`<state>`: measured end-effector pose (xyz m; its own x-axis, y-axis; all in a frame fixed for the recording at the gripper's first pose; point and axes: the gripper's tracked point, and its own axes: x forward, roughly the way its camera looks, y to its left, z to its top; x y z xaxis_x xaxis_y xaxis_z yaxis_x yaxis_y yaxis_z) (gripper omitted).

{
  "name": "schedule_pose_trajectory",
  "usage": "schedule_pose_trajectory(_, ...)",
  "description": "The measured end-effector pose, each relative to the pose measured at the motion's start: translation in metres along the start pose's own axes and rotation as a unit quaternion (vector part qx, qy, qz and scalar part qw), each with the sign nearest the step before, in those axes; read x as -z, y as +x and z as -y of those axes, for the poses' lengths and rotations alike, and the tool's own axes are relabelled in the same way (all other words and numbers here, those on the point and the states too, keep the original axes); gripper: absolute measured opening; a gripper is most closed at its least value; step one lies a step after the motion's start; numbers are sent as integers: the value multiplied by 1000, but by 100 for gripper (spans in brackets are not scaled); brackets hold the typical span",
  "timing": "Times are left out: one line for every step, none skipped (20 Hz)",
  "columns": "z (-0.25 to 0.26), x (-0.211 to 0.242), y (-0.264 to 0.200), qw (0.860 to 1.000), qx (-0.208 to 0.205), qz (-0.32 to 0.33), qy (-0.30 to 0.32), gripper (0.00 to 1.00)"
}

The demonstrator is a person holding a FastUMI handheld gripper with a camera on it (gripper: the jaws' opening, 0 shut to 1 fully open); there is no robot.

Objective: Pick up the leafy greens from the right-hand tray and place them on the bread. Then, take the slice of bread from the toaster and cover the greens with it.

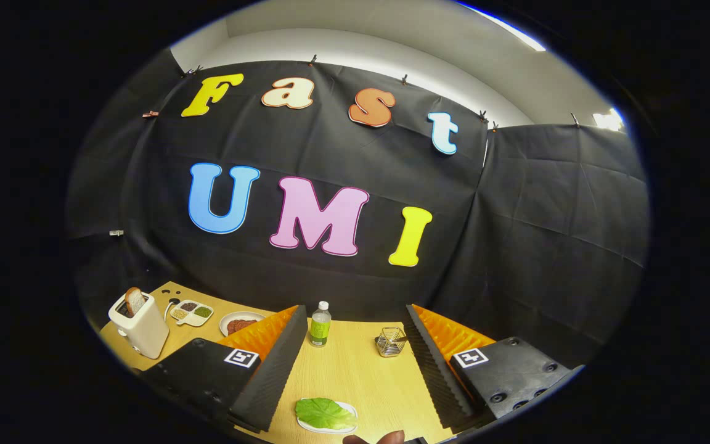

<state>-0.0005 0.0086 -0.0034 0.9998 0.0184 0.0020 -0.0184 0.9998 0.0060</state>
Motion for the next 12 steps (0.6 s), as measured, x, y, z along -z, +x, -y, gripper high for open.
schedule_pose_trajectory(0, 0, -1, 1000, 0, 1, -1, 98)
schedule_pose_trajectory(0, -1, -1, 1000, 0, 2, -2, 98)
schedule_pose_trajectory(0, -2, 0, 1000, 0, 2, -2, 98)
schedule_pose_trajectory(1, -2, 0, 1000, 0, 2, -2, 98)
schedule_pose_trajectory(1, -2, 0, 1000, -1, 3, -2, 98)
schedule_pose_trajectory(1, -2, -1, 1000, 0, 2, -2, 98)
schedule_pose_trajectory(2, -1, -1, 1000, -1, 2, -2, 98)
schedule_pose_trajectory(0, 0, -1, 1000, -5, 0, -4, 98)
schedule_pose_trajectory(-5, 4, 0, 1000, -18, -5, -6, 98)
schedule_pose_trajectory(-10, 9, 1, 999, -31, -11, -11, 98)
schedule_pose_trajectory(-16, 14, 1, 999, -49, -17, -15, 98)
schedule_pose_trajectory(-24, 19, 3, 997, -72, -27, -16, 98)
